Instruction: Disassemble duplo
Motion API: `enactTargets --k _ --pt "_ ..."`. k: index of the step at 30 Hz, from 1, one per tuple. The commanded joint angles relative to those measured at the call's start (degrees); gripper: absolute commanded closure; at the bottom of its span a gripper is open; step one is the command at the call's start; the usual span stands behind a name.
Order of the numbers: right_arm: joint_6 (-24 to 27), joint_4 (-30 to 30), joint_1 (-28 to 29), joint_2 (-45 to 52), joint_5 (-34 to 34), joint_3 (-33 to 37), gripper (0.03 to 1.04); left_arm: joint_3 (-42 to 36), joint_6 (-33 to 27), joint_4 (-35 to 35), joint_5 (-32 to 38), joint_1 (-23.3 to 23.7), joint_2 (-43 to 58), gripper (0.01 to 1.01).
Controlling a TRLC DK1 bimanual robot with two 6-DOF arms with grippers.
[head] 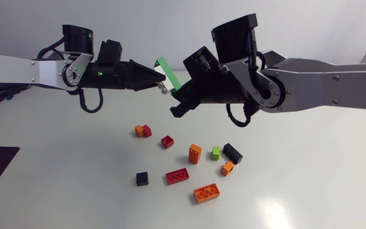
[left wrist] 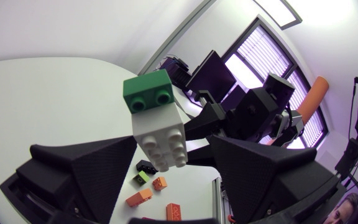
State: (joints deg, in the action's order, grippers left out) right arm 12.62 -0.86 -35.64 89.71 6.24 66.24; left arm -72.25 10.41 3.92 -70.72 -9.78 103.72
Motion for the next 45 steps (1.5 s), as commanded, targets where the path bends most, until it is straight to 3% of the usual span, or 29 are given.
enactTargets --k 1,7,12,16,22,28,31,33,45 --pt "-0.58 1.3 -0.22 -1.21 -0.62 -1.29 0.85 1.67 2.15 0.82 -0.39 -0.33 0.34 0.28" --pt "-0.49 3.85 -0.22 -1.47 -1.49 -2.6 0.85 2.02 2.24 1.0 0.14 -0.77 0.34 0.462" --pt "-0.58 4.2 -0.75 -1.91 -1.58 -3.66 0.84 1.85 3.03 1.88 0.67 -0.68 0.34 0.489" --pt "-0.58 4.38 -0.75 -2.44 -1.85 -3.84 0.84 1.94 3.91 2.4 1.37 -0.85 0.25 0.72" --pt "-0.58 4.2 -1.72 -2.96 -2.29 -4.01 0.84 1.94 4.26 2.93 1.99 -1.56 0.34 0.838" --pt "-0.41 4.38 -2.77 -2.96 -2.37 -4.98 0.83 2.38 4.09 3.9 2.16 -1.64 -0.1 0.875" --pt "-0.32 4.47 -2.51 -3.93 -2.55 -5.42 0.77 3.34 3.91 5.57 2.16 -1.82 -0.8 0.885" --pt "0.21 4.55 -1.89 -4.9 -2.9 -5.59 0.8 3.78 3.47 6.27 2.16 -1.82 -1.42 0.885" --pt "3.99 6.49 2.33 -3.67 -2.9 -5.94 0.81 5.1 4.26 6.1 -0.65 -1.03 -4.14 0.885"
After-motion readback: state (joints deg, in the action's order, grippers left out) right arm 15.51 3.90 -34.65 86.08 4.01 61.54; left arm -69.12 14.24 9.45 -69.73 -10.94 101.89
